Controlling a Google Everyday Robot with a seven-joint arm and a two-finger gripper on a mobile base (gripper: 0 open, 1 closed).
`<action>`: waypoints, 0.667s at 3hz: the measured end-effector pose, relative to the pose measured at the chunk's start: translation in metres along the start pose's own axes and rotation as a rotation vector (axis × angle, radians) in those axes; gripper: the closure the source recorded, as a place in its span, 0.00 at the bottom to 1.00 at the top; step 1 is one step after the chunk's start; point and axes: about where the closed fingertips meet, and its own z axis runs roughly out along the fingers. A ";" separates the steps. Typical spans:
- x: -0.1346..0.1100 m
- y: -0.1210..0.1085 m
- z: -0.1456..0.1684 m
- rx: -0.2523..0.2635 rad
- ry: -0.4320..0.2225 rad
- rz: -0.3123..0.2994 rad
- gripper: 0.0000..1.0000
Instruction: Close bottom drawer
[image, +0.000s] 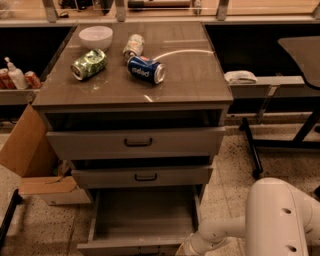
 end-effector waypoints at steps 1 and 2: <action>0.000 0.000 0.000 0.000 0.000 0.000 1.00; -0.011 -0.020 0.009 0.007 -0.049 -0.005 1.00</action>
Offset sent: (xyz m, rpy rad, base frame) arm 0.0748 0.0268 -0.0259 0.1426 -0.0623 -0.0467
